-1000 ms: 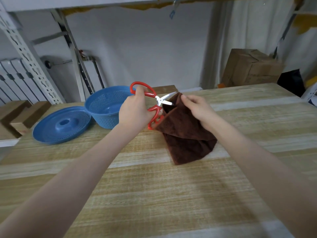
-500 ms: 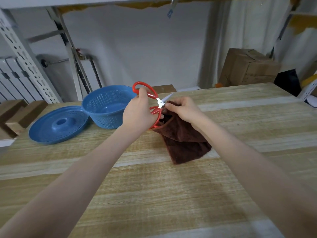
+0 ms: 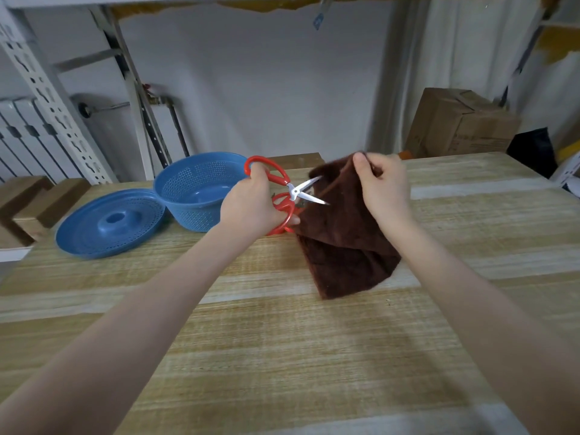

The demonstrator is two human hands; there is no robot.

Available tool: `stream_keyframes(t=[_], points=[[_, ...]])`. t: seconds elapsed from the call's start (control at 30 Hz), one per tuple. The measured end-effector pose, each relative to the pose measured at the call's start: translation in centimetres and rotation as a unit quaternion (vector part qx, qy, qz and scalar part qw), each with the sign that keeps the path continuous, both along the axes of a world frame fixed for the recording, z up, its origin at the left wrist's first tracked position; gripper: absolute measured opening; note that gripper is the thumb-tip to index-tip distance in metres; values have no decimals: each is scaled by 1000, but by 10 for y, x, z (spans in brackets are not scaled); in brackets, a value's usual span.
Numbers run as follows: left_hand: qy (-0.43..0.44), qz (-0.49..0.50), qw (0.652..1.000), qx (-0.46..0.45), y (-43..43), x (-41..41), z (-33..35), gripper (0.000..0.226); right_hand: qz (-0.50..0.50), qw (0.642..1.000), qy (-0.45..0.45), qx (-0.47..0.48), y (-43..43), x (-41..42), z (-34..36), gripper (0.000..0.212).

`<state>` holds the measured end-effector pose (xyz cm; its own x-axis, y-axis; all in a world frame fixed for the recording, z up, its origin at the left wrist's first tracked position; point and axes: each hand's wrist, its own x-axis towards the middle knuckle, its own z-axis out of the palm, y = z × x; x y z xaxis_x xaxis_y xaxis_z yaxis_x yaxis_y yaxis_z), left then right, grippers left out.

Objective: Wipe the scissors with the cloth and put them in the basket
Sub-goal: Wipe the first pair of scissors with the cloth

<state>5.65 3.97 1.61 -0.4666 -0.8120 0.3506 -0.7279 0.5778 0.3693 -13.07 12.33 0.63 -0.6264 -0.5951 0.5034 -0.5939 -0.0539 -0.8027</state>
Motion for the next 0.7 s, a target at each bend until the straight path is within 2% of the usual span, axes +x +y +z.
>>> stream_keyframes(t=[0.07, 0.13, 0.27, 0.37, 0.5, 0.63, 0.7], points=[[-2, -8, 1000, -8, 1, -5, -2, 77, -13, 997, 32, -66, 1, 15, 6, 30], [-9, -11, 1000, -18, 2, -9, -3, 68, 18, 992, 78, -92, 0, 32, 4, 27], [-35, -8, 999, -15, 5, -11, -2, 68, 121, 961, 247, -23, -6, 45, -24, 17], [-26, -5, 1000, 1, 1, -8, -7, 69, 157, 938, 308, 11, -6, 40, -38, 18], [5, -8, 999, 48, -1, -10, -6, 65, 81, 923, 375, 29, -8, 37, -40, 21], [57, -14, 991, 118, 2, -15, 0, 53, 3, 888, 459, -23, -14, 35, -33, 10], [54, -20, 987, 152, 1, -15, 4, 59, -19, 864, 500, -49, -18, 33, -31, 5]])
